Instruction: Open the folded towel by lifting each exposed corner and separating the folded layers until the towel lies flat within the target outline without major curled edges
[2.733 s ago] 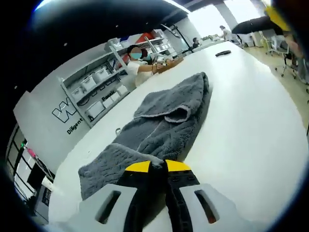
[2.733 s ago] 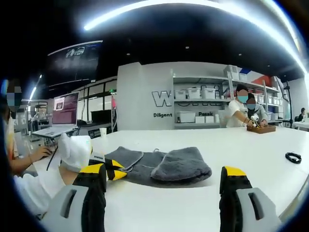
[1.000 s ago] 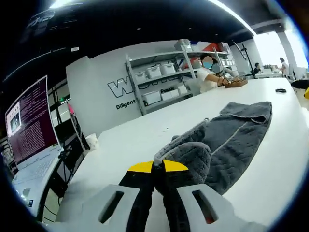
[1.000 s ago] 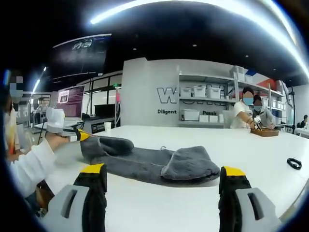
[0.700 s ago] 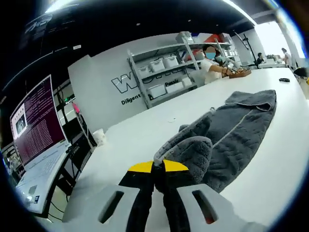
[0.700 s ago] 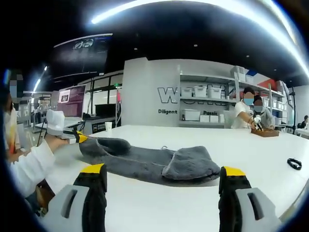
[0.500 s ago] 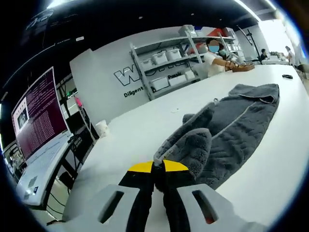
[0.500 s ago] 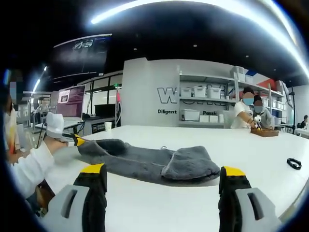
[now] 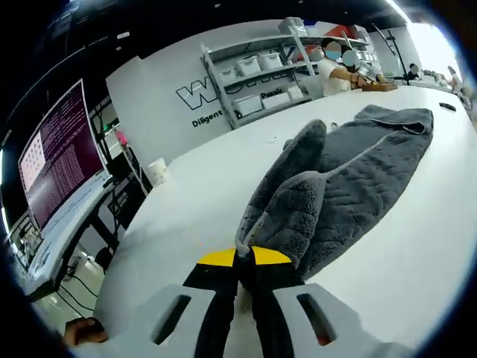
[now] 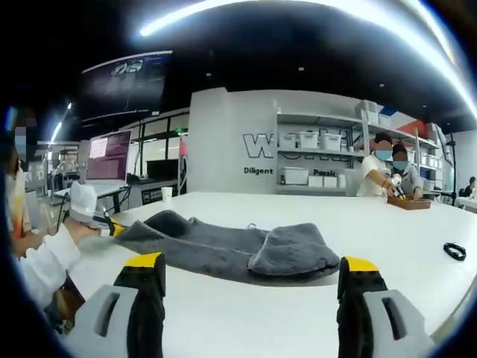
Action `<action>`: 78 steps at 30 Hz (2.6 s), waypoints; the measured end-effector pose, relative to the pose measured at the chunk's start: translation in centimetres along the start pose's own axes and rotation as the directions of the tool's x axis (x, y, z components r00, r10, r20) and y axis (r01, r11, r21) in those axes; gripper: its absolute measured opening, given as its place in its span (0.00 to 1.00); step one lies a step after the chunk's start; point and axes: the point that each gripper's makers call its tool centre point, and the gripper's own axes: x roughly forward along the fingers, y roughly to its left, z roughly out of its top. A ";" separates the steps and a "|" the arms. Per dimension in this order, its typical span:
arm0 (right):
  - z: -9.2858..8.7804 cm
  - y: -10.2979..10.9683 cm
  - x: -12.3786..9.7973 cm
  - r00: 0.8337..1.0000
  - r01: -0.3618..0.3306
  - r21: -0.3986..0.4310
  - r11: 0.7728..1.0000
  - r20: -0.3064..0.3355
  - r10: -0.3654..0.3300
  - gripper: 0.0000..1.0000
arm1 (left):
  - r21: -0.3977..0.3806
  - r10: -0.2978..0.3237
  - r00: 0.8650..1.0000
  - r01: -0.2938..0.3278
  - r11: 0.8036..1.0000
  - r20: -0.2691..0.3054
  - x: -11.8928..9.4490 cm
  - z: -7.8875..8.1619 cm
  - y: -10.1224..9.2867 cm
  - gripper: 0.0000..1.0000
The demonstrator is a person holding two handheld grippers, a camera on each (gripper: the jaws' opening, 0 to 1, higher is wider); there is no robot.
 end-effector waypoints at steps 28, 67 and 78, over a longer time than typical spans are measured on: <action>-0.4 -0.7 0.1 1.000 0.004 0.019 1.000 0.004 -0.004 0.96 | -0.015 -0.008 0.998 0.009 1.000 0.062 -1.1 -0.7 1.0 0.16; -0.7 -3.2 1.3 0.999 0.004 -0.080 0.997 -0.054 -0.009 0.97 | -0.103 -0.242 0.882 0.307 0.946 0.403 -13.8 11.9 -9.1 0.83; -0.7 -4.2 1.3 0.997 0.000 -0.133 0.991 -0.076 -0.010 0.96 | -0.067 -0.277 0.875 0.328 0.942 0.396 -14.7 11.2 -11.8 0.95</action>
